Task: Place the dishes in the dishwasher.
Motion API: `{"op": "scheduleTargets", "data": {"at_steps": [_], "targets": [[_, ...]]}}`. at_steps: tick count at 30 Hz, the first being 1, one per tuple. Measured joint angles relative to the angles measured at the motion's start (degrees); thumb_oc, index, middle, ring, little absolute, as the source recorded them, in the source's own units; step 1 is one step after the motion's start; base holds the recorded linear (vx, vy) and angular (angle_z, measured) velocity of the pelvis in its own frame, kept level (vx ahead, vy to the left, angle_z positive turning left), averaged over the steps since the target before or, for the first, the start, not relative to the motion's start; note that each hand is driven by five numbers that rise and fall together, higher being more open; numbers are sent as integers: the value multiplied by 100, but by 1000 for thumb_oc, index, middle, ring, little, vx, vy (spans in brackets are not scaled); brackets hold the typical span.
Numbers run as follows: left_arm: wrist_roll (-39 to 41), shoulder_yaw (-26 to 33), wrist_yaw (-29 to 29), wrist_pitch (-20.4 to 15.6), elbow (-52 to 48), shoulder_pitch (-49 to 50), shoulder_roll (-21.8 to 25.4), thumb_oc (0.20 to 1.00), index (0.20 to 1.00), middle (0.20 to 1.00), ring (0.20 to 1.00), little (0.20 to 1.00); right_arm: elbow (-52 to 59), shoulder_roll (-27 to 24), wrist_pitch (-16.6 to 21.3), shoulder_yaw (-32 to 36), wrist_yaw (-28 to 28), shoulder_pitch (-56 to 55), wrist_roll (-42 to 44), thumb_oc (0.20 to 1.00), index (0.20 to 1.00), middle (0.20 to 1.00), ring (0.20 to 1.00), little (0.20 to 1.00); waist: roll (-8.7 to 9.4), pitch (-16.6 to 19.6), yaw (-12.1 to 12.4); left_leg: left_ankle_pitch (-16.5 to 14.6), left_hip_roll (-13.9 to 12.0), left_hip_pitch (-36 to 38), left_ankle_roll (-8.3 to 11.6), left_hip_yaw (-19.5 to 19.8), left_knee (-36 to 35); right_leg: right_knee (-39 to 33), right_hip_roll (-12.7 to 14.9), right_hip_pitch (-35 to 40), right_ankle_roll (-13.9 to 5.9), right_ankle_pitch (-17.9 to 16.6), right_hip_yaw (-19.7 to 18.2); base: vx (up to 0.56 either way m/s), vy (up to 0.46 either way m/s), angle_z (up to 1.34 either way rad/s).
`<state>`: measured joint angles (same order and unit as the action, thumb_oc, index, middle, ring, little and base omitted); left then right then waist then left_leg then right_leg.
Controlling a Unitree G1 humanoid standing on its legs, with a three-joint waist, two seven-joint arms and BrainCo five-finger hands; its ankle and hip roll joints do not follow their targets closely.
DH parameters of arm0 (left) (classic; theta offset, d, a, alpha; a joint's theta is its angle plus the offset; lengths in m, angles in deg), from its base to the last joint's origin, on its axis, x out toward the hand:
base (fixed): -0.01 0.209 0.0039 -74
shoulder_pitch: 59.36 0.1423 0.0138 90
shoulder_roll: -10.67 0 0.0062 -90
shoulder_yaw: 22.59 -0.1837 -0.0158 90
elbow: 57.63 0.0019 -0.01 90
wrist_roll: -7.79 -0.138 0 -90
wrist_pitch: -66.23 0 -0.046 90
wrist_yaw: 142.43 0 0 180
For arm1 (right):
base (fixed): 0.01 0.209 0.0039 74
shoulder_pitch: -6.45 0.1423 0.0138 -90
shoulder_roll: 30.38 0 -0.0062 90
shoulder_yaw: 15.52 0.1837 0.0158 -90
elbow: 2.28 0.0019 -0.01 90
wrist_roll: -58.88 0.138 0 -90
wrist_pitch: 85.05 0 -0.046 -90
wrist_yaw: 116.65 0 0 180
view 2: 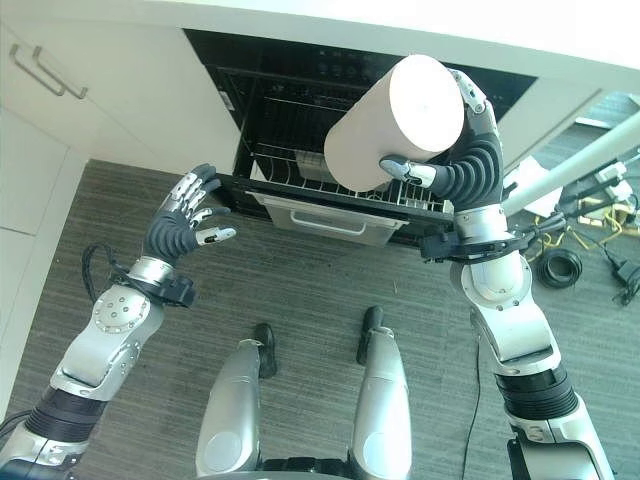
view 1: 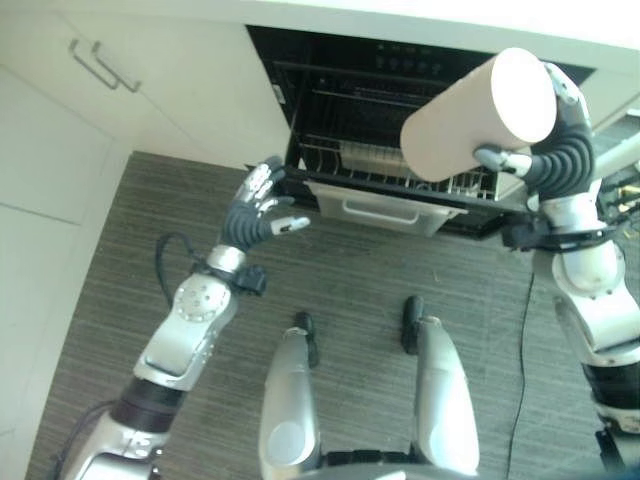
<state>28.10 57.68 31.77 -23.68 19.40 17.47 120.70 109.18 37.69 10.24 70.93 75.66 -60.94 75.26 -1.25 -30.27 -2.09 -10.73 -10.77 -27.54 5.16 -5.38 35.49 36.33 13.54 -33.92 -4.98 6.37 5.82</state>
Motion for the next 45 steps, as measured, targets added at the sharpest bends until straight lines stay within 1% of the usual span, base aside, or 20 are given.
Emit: {"op": "scheduleTargets", "data": {"at_steps": [2,4,6,8,10,13,15,16,17,20,22,25,26,27,29,32,37,41,43,45], "targets": [[-450,88,42,-19,-19,-147,166,1000,1000,1000,1000,1000,6,-114,-4,35,1,53,0,200,200,200,200,200,-43,-16,-18,-20,10,-121,-20,-38,62,30,5,-140,20,-31,-60,-74,64,-9],[-984,97,119,-26,-54,-405,627,1000,1000,1000,1000,1000,6,-232,-86,37,2,194,1,200,200,200,200,200,-75,-36,3,-28,12,-147,-34,-156,51,56,15,-239,75,-73,-142,-75,44,-10],[-1350,128,157,-25,-79,-675,953,1000,1000,1000,1000,1000,6,-370,-114,39,4,358,3,200,200,200,200,200,-133,-57,18,-28,33,-144,-31,-164,45,81,30,-255,44,-81,-161,-71,33,-2],[-1968,168,391,-4,-235,-1141,1489,1000,1000,1000,1000,1000,5,-565,-120,72,4,548,31,200,200,200,200,200,-135,-57,0,-32,63,-153,-33,-169,32,166,70,-297,-3,-61,-163,-54,50,5],[-2649,181,756,217,-364,-1551,1898,1000,1000,1000,1000,1000,8,-671,-140,119,7,735,80,200,200,200,200,200,-142,-54,-65,-37,82,-161,-27,-187,41,204,95,-337,-7,-38,-184,-47,61,1],[-3526,99,1029,512,-360,-2093,2457,1000,1000,1000,1000,1000,2,-1002,-264,120,16,911,292,200,200,200,200,200,-152,-52,-100,-39,84,-148,-17,-202,50,227,100,-343,-2,-37,-200,-61,74,-2],[-3817,13,1220,808,-150,-2554,2557,1000,1000,1000,1000,1000,-29,-1045,-306,104,11,1131,399,200,200,200,200,200,-184,-50,-133,-39,85,-151,-19,-250,62,220,110,-378,9,-51,-232,-90,103,-8],[-4117,-228,1470,1074,33,-2929,2588,1000,1000,1000,1000,1000,-87,-1059,-353,-21,-3,1438,427,200,200,200,200,200,-227,-46,-187,-66,98,-190,-64,-328,97,220,130,-454,53,-42,-298,-90,94,-14],[-4218,-521,1709,1248,145,-3282,2589,1000,1000,1000,1000,1000,-89,-1161,-382,-107,-18,1652,519,200,200,200,200,200,-280,-47,-210,-66,111,-246,-67,-358,123,228,145,-521,27,-61,-334,-95,92,-13],[-4649,-1227,2401,1513,306,-3941,2566,1000,1000,1000,1000,1000,-112,-1201,-433,-288,-79,2058,625,200,200,200,200,200,-335,-43,-328,-79,120,-255,-88,-435,127,211,147,-567,7,-94,-386,-48,49,-9],[-4812,-1511,2831,1592,311,-4177,2542,1000,1000,1000,1000,1000,-132,-1202,-498,-313,-79,2110,643,200,200,200,200,200,-348,-40,-403,-74,120,-223,-84,-476,64,169,128,-567,-59,-154,-408,-45,46,-7],[-5090,-1815,3285,1646,639,-4396,2376,1000,1000,1000,1000,1000,-167,-1196,-500,-523,-124,2203,728,200,200,200,200,200,-355,-38,-501,-70,116,-179,-76,-506,13,162,96,-566,-63,-166,-443,-55,31,-10],[-5303,-2002,3609,1766,970,-4479,2164,1000,1000,1000,1000,1000,-245,-1192,-500,-558,-168,2214,728,200,200,200,200,200,-355,-38,-512,-55,106,-84,-55,-588,-78,142,75,-564,-60,-168,-493,-67,22,-17],[-5319,-2031,3732,1810,1088,-4478,2101,1000,1000,1000,1000,1000,-296,-1193,-500,-556,-181,2214,728,200,200,200,200,200,-355,-38,-532,-54,104,-57,-52,-607,-107,135,66,-563,-58,-168,-506,-38,8,-17],[-5392,-2098,3874,1972,1284,-4497,1915,1000,1000,1000,1000,1000,-298,-1183,-503,-563,-197,2223,728,200,200,200,200,200,-361,-34,-556,-41,83,-35,-32,-626,-140,77,25,-557,-38,-194,-513,-37,-2,-11],[-5524,-2242,4070,2065,1689,-4420,1603,1000,1000,1000,1000,1000,-298,-1124,-501,-563,-279,2236,725,200,200,200,200,200,-363,-33,-580,-37,23,-37,-23,-642,-150,32,-40,-555,-22,-212,-505,-32,-17,-8],[-5503,-2368,4143,2268,2266,-4156,1109,1000,1000,1000,1000,1000,-298,-859,-500,-575,-347,2239,650,200,200,200,200,200,-359,-33,-564,-26,-51,-37,-3,-640,-160,-4,-123,-546,12,-236,-495,-22,-31,-4],[-4690,-2403,4151,2512,2591,-3859,704,1000,1000,1000,1000,1000,-298,-758,-496,-604,-448,2238,611,200,200,200,200,200,-347,-37,-577,-25,-62,-45,-1,-640,-157,-39,-137,-537,14,-237,-494,9,20,-1],[-4570,-2432,3937,2493,3249,-4061,390,1000,1000,1000,1000,1000,-306,-553,-497,-710,-528,2253,610,200,200,200,200,200,-335,-32,-611,-30,-67,-27,-8,-639,-135,-66,-138,-496,-1,-247,-490,19,46,-1],[-4238,-2571,3928,2467,3867,-4313,391,1000,1000,1000,1000,1000,-298,-536,-510,-731,-642,2278,614,200,200,200,200,200,-311,-32,-681,-38,-84,-30,-19,-645,-137,-145,-163,-462,-14,-294,-492,13,37,-5]]}}
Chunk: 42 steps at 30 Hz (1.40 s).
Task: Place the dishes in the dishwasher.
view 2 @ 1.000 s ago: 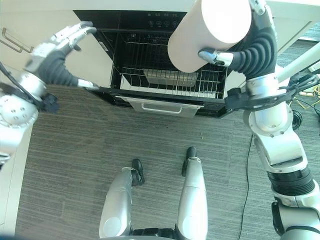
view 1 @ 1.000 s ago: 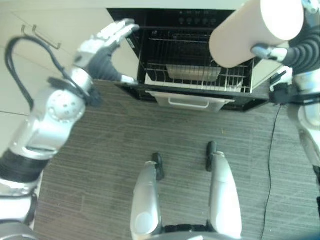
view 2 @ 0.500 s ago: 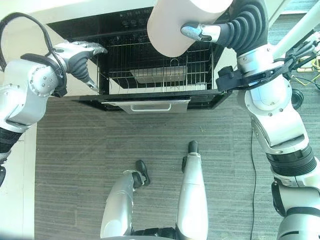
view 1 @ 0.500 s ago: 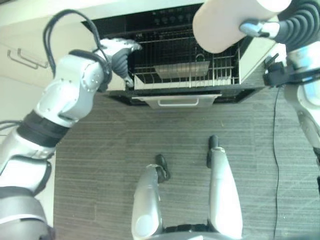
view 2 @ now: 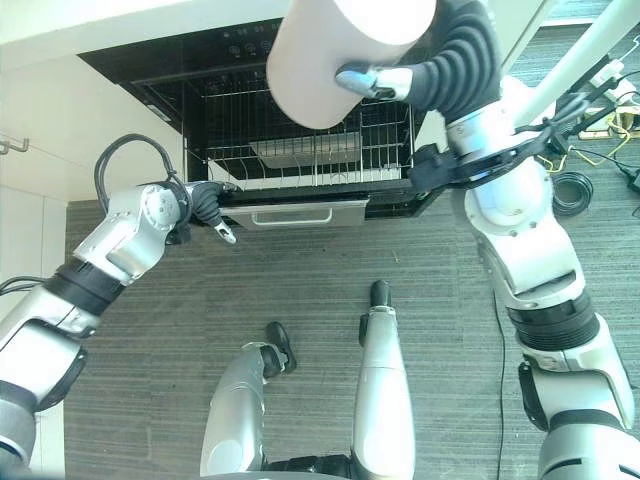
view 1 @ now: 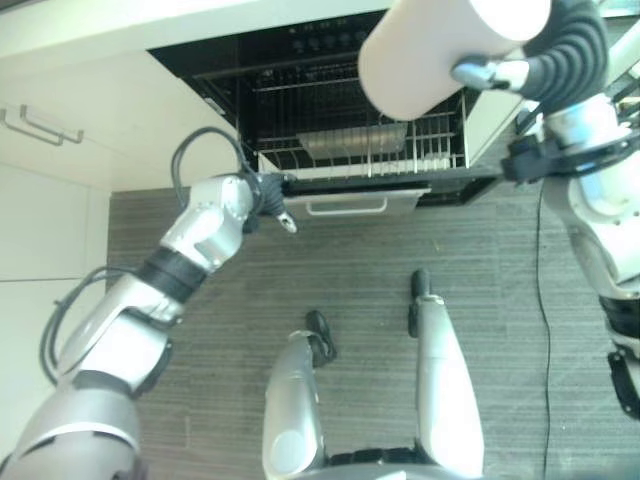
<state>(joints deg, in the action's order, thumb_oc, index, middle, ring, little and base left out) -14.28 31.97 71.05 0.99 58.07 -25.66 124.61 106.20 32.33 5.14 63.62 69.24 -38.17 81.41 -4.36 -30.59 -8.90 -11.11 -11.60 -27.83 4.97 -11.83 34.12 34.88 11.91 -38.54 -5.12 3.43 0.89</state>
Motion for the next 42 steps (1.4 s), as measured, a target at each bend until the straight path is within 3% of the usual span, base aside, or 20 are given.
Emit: {"op": "scheduleTargets", "data": {"at_steps": [3,6,10,15,19,26,30,31,36,42], "targets": [[572,239,110,122,56,118,14,1000,1000,1000,1000,1000,0,7,-35,21,-59,2,1,200,200,200,200,200,6,3,-41,-22,-35,74,-31,-53,-11,-87,-44,72,2,-39,-16,22,24,-10],[520,200,353,116,30,166,-29,1000,1000,1000,1000,1000,-12,18,-61,20,-150,-12,-4,200,200,200,200,200,10,6,-46,-45,-36,147,-66,-66,-24,-87,-48,137,4,-19,-25,16,17,-4],[-86,-270,1275,-10,22,27,64,1000,1000,1000,1000,1000,-11,7,-91,14,-168,19,-6,200,200,200,200,200,38,24,-55,-48,-33,182,-59,-91,-53,-100,-53,155,5,-19,-41,2,1,-1],[-1304,-795,2352,-83,-912,108,311,1000,1000,1000,1000,1000,-170,-21,-161,6,-276,8,-258,200,200,200,200,200,37,25,-58,-41,-26,161,-47,-119,-129,-114,-56,87,13,-14,-49,-17,2,-1],[-1958,-711,3154,-130,-1859,813,373,1000,1000,1000,1000,1000,-593,-127,-254,-127,-271,-287,-562,200,200,200,200,200,22,32,-34,-1,8,199,11,-125,-302,-129,-57,56,23,-14,-39,0,0,0],[-2246,-371,3106,-301,-1835,1357,132,1000,1000,1000,1000,1000,-1121,-300,-339,-113,-488,-836,-872,200,200,200,200,200,-32,62,14,0,4,232,12,-89,-319,-180,-56,133,38,-6,4,8,-14,1],[-2416,-232,2833,-373,-1859,1625,30,1000,1000,1000,1000,1000,-1259,-559,-384,-4,-564,-1231,-1039,200,200,200,200,200,-75,88,50,-1,-16,280,11,-37,-317,-166,-67,197,73,19,53,36,-48,3],[-2420,-215,2655,-418,-1869,1714,35,1000,1000,1000,1000,1000,-1485,-586,-541,21,-639,-1321,-1137,200,200,200,200,200,-86,95,53,0,-26,272,12,37,-316,-169,-65,221,110,43,118,31,-40,11],[-2437,-212,2548,-521,-1892,1757,47,1000,1000,1000,1000,1000,-1791,-665,-709,12,-789,-1315,-1255,200,200,200,200,200,-113,111,104,6,-41,267,22,63,-316,-135,-75,214,130,62,152,15,-39,3],[-2434,-117,2444,-791,-1906,1759,46,1000,1000,1000,1000,1000,-3016,-658,-715,-333,-841,-965,-1475,200,200,200,200,200,-117,111,224,19,-46,200,39,199,-296,-43,-49,213,186,97,304,8,-46,7]]}}
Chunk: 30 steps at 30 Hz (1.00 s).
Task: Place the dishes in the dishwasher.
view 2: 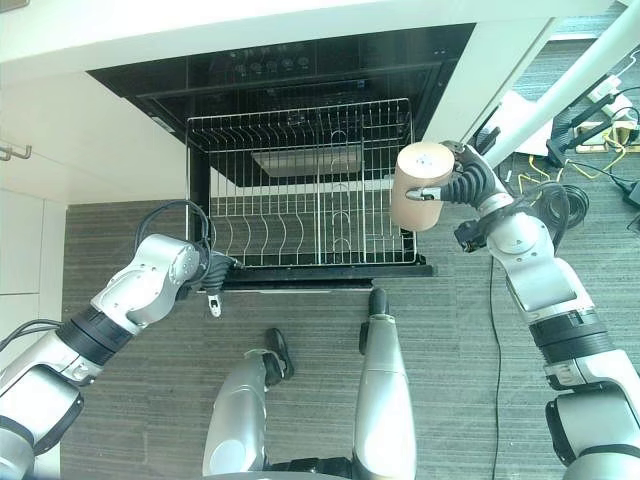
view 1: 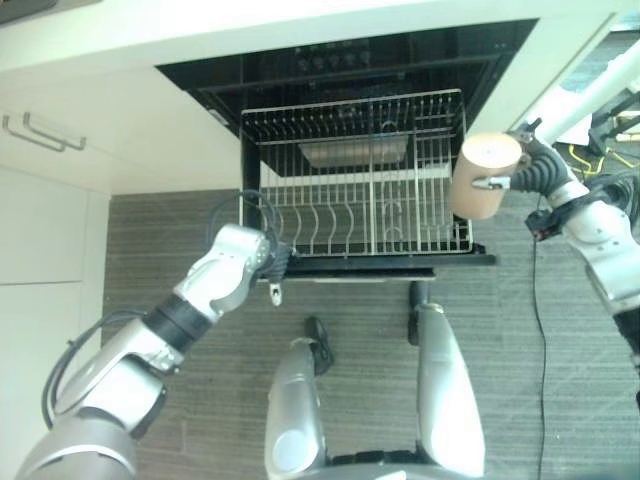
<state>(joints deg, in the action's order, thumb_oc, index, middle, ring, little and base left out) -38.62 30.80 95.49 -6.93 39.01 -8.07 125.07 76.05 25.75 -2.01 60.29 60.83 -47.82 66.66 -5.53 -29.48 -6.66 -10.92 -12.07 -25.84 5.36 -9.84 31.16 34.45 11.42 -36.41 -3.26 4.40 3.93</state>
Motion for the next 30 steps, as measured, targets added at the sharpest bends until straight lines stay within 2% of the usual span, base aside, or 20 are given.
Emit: {"op": "scheduleTargets", "data": {"at_steps": [8,11,15,22,28,29,30], "targets": [[0,29,-195,-129,25,-42,-11,1000,1000,1000,1000,1000,-1663,301,-19,-853,-203,1463,-45,200,200,200,200,200,-23,14,210,-2,11,-35,0,207,132,190,27,-5,93,70,106,8,-9,3],[26,20,-243,-243,-3,-53,-38,1000,1000,1000,1000,1000,-2090,325,-155,-1241,-294,1822,-34,200,200,200,200,200,-164,102,271,-2,50,-123,1,282,175,225,90,-28,87,85,165,31,2,13],[32,6,-459,-308,3,-90,-168,1000,1000,1000,1000,1000,-2627,437,-278,-1349,-327,2007,147,200,200,200,200,200,-252,160,392,-6,130,-249,-2,298,284,380,197,-174,113,129,166,65,6,7],[82,-154,-555,-330,109,-129,-219,1000,1000,1000,1000,1000,-3228,565,-634,-1479,-319,2274,273,200,200,200,200,200,-379,250,424,-77,121,-303,14,368,408,538,210,-205,92,229,176,21,3,1],[168,-183,-692,-329,216,-140,-280,1000,1000,1000,1000,1000,-3872,796,-717,-1470,-278,2569,359,200,200,200,200,200,-433,299,465,-109,131,-316,23,424,496,564,215,-209,102,240,175,3,6,0],[264,-186,-744,-330,279,-140,-299,1000,1000,1000,1000,1000,-3996,852,-751,-1472,-278,2637,360,533,533,533,533,533,-454,332,467,-112,133,-319,24,425,491,561,217,-214,100,242,173,11,36,0],[269,-248,-802,-329,307,-140,-303,1000,1000,1000,1000,1000,-4073,892,-761,-1476,-260,2659,366,1000,1000,1000,1000,1000,-470,391,480,-115,135,-343,23,425,488,561,218,-247,100,245,168,9,34,0]]}}
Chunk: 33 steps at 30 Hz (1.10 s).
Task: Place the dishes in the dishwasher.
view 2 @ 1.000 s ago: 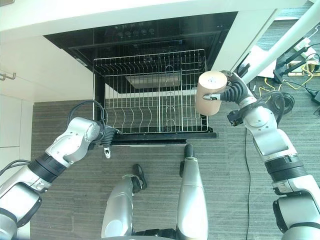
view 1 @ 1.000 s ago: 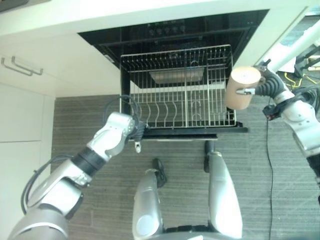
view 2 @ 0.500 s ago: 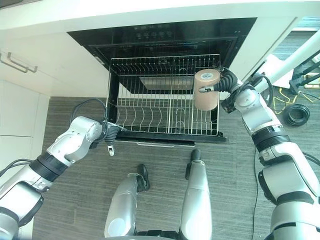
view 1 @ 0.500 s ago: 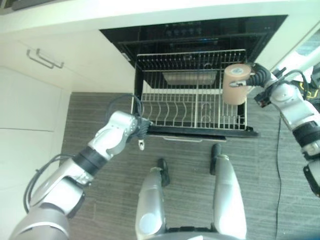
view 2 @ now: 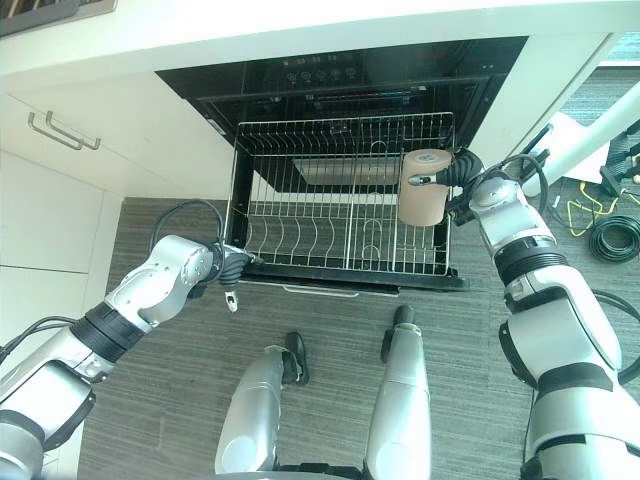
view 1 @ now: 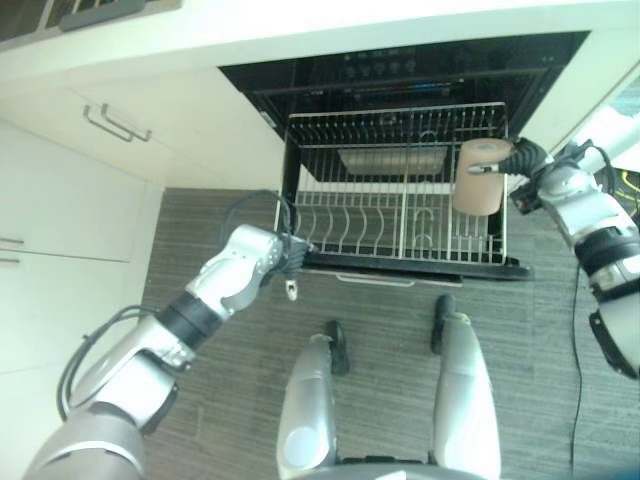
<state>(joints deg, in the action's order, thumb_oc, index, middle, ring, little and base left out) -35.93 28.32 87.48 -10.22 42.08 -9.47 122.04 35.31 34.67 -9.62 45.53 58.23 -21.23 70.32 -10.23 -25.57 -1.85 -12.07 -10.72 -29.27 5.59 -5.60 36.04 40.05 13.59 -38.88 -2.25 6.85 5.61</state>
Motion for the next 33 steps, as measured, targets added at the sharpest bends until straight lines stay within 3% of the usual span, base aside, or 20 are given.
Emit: {"op": "scheduleTargets", "data": {"at_steps": [7,13,19,23,26,28,30,31,33], "targets": [[1,-156,-101,74,9,-3,-6,1000,1000,1000,1000,1000,-381,-8,-332,106,711,14,631,1000,1000,1000,1000,1000,-64,104,3,-6,2,-60,-9,2,36,34,-9,-70,-1,-1,-15,5,24,-1],[37,-169,-202,168,-5,31,-4,1000,1000,1000,1000,1000,-203,-37,-518,247,718,14,903,1000,1000,1000,1000,1000,-63,104,-1,-14,1,-61,-21,0,31,22,-17,-84,-1,-1,-29,0,0,0],[457,-94,-566,205,-183,258,220,1000,1000,1000,1000,1000,1082,-519,-611,332,611,-36,1237,1000,1000,1000,1000,1000,-59,102,-65,-16,-1,-57,-24,-27,23,10,-32,-102,-2,-2,-50,20,16,-1],[1255,452,-1445,266,-416,1015,338,1000,1000,1000,1000,1000,2610,-569,-558,814,457,-634,1228,1000,1000,1000,1000,1000,4,124,-102,-36,-17,22,-54,-114,7,0,-79,-77,-2,-1,-114,36,19,-9],[2425,1300,-2423,156,-1197,2020,433,1000,1000,1000,1000,1000,4191,-563,-636,1427,364,-1837,1223,1000,1000,1000,1000,1000,152,188,-89,-40,-22,113,-51,-144,-108,-17,-103,-50,-17,0,-154,-12,7,-4],[3839,2111,-3408,-104,-1923,3118,392,1000,1000,1000,1000,1000,5643,-521,-546,2269,365,-3566,1214,1000,1000,1000,1000,1000,271,217,-71,-49,-20,169,-67,-141,-222,-81,-97,8,30,83,-148,45,-17,5],[4829,2584,-3822,-373,-2142,3757,400,1000,1000,1000,1000,1000,5863,-243,-461,2699,468,-4825,1094,1000,1000,1000,1000,1000,365,239,-61,4,1,291,-15,-144,-407,-199,-101,114,-1,56,-139,37,-47,3],[5497,3148,-4070,-665,-2119,4068,402,1000,1000,1000,1000,1000,5843,-56,-426,2781,584,-5509,986,1000,1000,1000,1000,1000,435,249,-67,95,12,404,1,-152,-605,-341,-104,215,-91,57,-107,26,-107,1],[5943,3741,-4305,-1040,-2087,4026,345,1000,1000,1000,1000,1000,5858,163,-269,2851,609,-5712,930,1000,1000,1000,1000,1000,487,242,-95,312,9,492,11,-135,-954,-604,-116,307,-97,-72,47,26,-143,9]]}}
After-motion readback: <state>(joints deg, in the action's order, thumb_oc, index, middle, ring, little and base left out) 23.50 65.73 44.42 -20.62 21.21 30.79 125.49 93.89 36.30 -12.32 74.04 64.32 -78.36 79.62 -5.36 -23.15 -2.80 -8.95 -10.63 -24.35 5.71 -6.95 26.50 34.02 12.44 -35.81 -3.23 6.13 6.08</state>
